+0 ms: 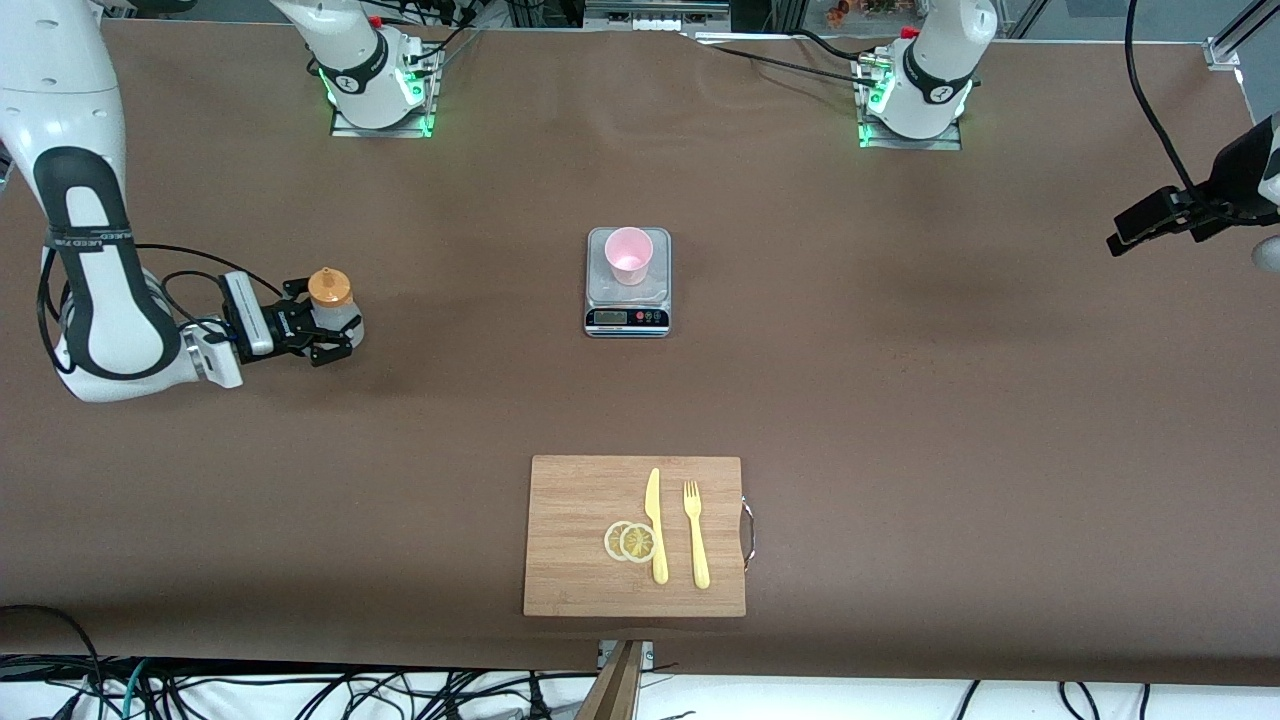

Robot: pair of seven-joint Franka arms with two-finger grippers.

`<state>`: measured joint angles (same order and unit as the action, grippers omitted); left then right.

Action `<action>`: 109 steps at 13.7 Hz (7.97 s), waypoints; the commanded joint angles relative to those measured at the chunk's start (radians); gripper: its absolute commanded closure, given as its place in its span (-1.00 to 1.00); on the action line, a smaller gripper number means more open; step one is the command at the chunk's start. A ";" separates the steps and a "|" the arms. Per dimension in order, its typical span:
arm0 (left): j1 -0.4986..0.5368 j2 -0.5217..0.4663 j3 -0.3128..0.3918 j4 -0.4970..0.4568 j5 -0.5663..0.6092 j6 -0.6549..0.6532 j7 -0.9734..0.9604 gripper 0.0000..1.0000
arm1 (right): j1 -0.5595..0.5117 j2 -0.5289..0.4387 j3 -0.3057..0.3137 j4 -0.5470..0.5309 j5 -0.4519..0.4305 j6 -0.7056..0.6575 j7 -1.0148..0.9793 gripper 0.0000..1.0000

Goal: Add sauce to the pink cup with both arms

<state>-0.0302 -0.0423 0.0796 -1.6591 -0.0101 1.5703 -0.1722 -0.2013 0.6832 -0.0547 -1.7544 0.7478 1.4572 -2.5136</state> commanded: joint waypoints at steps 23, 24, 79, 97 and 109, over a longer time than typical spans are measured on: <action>0.006 -0.004 0.002 0.005 -0.019 -0.018 0.020 -1.00 | -0.141 0.182 0.016 0.009 0.097 -0.129 -0.123 -1.00; 0.006 -0.004 0.002 0.007 -0.019 -0.019 0.020 -1.00 | -0.141 0.182 0.016 0.012 0.097 -0.129 -0.123 -1.00; 0.004 -0.005 -0.003 0.008 -0.019 -0.027 0.019 -1.00 | 0.234 -0.398 0.110 0.296 -0.553 0.166 2.128 -1.00; 0.003 -0.005 -0.003 0.008 -0.019 -0.027 0.019 -1.00 | 0.204 -0.565 -0.008 0.268 -0.757 0.119 2.303 -1.00; 0.003 -0.005 -0.003 0.008 -0.019 -0.027 0.019 -1.00 | 0.204 -0.574 -0.005 0.265 -0.743 0.038 2.469 -1.00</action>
<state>-0.0308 -0.0426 0.0770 -1.6591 -0.0101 1.5581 -0.1717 0.0045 0.1160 -0.0646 -1.4896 0.0072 1.4890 -0.0519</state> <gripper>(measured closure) 0.000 0.000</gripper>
